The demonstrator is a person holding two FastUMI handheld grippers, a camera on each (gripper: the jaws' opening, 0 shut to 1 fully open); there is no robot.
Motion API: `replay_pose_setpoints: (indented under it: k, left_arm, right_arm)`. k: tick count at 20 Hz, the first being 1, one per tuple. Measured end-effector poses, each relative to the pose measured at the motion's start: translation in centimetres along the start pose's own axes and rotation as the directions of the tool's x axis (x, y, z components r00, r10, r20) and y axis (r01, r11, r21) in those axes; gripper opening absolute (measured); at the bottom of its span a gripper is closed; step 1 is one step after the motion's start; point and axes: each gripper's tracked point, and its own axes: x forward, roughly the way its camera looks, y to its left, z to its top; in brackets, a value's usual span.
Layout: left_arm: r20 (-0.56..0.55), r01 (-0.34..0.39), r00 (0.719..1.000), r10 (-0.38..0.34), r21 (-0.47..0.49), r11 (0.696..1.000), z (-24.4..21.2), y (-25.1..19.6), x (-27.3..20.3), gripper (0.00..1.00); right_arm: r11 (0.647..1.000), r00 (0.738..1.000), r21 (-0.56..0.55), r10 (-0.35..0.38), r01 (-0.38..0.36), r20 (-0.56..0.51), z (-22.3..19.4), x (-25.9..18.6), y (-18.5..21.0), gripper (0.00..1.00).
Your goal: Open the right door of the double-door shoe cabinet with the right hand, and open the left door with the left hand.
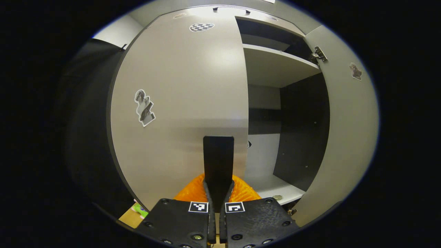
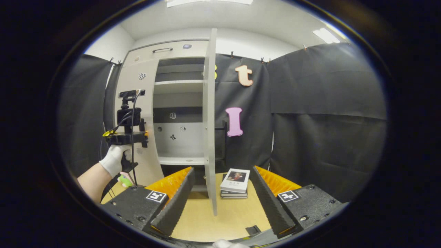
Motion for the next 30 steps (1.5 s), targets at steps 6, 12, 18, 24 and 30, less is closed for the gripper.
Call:
replay_pose_setpoints:
  k: [6, 12, 18, 24, 30]
  left_arm:
    - [0.003, 0.024, 1.000, -0.024, 0.004, 1.000, -0.1, 0.5, -2.9, 0.04]
    - [0.003, 0.022, 1.000, -0.022, 0.009, 1.000, -0.2, 1.9, -5.1, 0.03]
    - [0.012, -0.002, 1.000, 0.001, 0.025, 1.000, -0.2, 3.9, -7.5, 0.03]
    - [0.017, -0.050, 0.999, 0.050, 0.024, 0.998, -0.2, 6.5, -9.1, 0.02]
    - [0.036, -0.116, 0.993, 0.115, 0.029, 0.993, -0.3, 10.1, -9.8, 0.02]
  right_arm:
    - [0.998, 0.998, -0.005, 0.057, -0.057, 0.003, -0.4, -2.0, 1.4, 0.99]
    - [0.994, 0.994, -0.011, 0.105, -0.105, -0.004, -1.6, -3.0, 2.9, 1.00]
    - [0.986, 0.986, -0.013, 0.167, -0.167, 0.000, -1.9, -4.0, 5.2, 0.99]
    - [0.975, 0.974, -0.002, 0.224, -0.224, -0.008, -2.5, -4.1, 7.2, 1.00]
    - [0.963, 0.963, 0.002, 0.270, -0.270, -0.014, -2.7, -3.3, 9.0, 1.00]
